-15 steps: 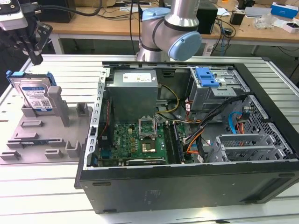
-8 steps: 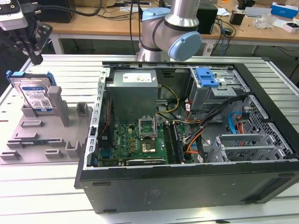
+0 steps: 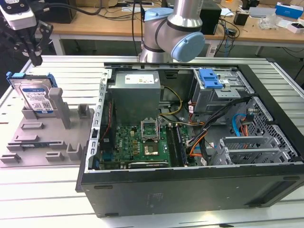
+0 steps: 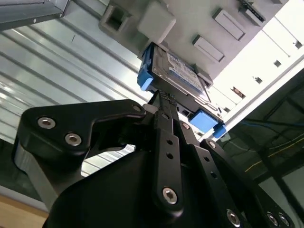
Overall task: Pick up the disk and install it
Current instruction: 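Pick up the disk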
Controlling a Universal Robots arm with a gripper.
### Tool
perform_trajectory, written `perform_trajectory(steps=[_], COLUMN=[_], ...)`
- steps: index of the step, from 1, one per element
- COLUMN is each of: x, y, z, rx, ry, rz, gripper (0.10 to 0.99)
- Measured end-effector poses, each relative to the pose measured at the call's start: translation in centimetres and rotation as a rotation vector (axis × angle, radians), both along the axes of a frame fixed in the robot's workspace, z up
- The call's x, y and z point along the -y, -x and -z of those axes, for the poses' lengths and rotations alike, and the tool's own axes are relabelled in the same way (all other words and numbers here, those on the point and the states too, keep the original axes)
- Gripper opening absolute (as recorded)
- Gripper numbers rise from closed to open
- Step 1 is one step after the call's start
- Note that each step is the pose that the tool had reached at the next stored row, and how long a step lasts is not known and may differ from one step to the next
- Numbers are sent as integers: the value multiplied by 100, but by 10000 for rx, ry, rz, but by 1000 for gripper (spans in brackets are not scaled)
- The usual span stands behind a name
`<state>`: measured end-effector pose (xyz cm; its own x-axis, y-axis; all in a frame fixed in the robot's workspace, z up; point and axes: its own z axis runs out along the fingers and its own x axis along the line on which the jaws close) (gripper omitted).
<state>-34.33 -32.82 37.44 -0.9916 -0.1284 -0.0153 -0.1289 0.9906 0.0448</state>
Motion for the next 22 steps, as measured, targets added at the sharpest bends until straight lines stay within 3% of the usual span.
perform_trajectory(steps=[13,17,18,19,22], x=[0,0,0,0,0], y=[0,0,0,0,0], z=[4,13,14,15,20], rx=[-16,-16,-16,-16,-16], ry=[1,3,3,3,4], rz=[-2965,-4474,-4737,-4911,-5696], gripper=[106,114,169,169,357])
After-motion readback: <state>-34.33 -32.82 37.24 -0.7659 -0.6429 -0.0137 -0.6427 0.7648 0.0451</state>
